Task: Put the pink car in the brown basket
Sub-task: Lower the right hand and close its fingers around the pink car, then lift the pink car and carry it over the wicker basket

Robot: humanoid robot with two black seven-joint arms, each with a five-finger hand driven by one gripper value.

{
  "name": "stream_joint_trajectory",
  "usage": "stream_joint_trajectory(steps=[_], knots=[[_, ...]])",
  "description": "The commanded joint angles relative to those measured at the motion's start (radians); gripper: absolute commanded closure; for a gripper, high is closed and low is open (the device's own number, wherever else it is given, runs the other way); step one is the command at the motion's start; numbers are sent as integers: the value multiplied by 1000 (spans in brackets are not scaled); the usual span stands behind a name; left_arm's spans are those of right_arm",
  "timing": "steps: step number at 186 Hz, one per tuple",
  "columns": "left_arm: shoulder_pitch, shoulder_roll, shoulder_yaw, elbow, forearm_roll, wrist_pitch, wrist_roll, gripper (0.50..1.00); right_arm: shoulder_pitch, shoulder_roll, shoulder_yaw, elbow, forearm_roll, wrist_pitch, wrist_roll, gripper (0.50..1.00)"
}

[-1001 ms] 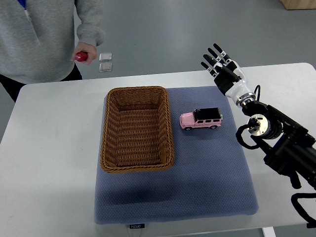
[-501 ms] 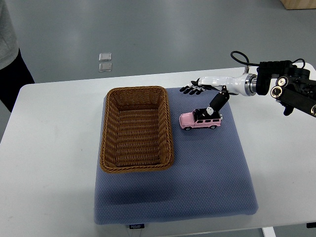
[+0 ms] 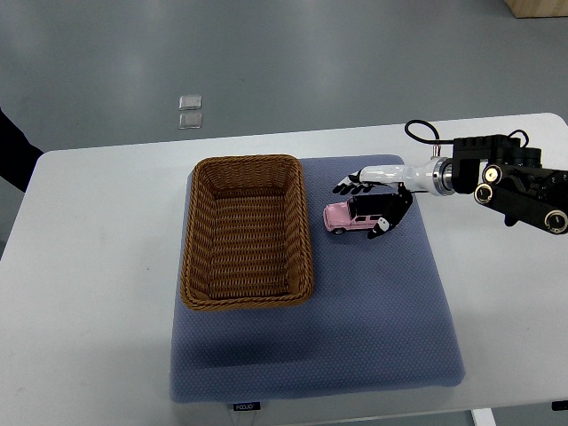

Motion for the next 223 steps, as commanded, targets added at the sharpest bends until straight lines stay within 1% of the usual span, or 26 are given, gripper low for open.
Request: stream_joint_trajectory(steps=[1,35,45,50,52,54,56,57,66,73,78,89,91,94,95,102,109,114,116,121,134,139,161,170,201,223], knots=[[0,0,0,0,-1,0,0,500,-10,5,-2,-13,-16,-8,0,589],[0,0,0,0,0,0,0,500,-19,10,-9,-30,-30,-18,0,597],[0,0,0,0,-1,0,0,500,-20,10,-9,-43,-30,-25,0,609],[0,0,0,0,-1,0,0,500,-23,10,-9,-49,-30,-29,0,634],[0,0,0,0,-1,0,0,500,-23,10,-9,-49,-30,-29,0,634],[0,0,0,0,-1,0,0,500,-25,10,-9,-56,-30,-31,0,652],[0,0,0,0,-1,0,0,500,-25,10,-9,-56,-30,-31,0,652],[0,0,0,0,-1,0,0,500,-26,10,-9,-57,-30,-32,0,664],[0,0,0,0,-1,0,0,500,-30,10,-14,-66,-37,-40,0,705],[0,0,0,0,-1,0,0,500,-30,10,-18,-69,-46,-44,2,718],[0,0,0,0,0,0,0,500,-30,11,-21,-74,-54,-51,2,738],[0,0,0,0,-1,0,0,500,-36,11,-26,-82,-59,-60,3,744],[0,0,0,0,-1,0,0,500,-36,11,-26,-83,-59,-61,3,752],[0,0,0,0,-1,0,0,500,-39,11,-26,-86,-59,-64,5,781],[0,0,0,0,-1,0,0,500,-39,11,-26,-86,-59,-64,5,781],[0,0,0,0,-1,0,0,500,-40,16,-26,-88,-59,-67,5,836],[0,0,0,0,-1,0,0,500,-40,25,-28,-88,-59,-71,6,865],[0,0,0,0,-1,0,0,500,-39,33,-29,-91,-59,-75,6,895],[0,0,0,0,-1,0,0,500,-39,33,-29,-91,-59,-75,6,895],[0,0,0,0,-1,0,0,500,-37,34,-29,-91,-59,-75,6,928],[0,0,0,0,-1,0,0,500,-30,34,-29,-91,-59,-77,8,969],[0,0,0,0,-1,0,0,500,-26,33,-28,-91,-59,-77,8,1000],[0,0,0,0,-1,0,0,500,4,10,-26,-83,-54,-71,12,1000],[0,0,0,0,-1,0,0,500,26,-19,-23,-72,-43,-66,12,1000],[0,0,1,0,-1,0,0,500,87,-104,-21,7,-34,-54,20,1000],[0,0,0,0,-1,0,0,500,113,-139,-15,36,-33,-44,22,1000]])
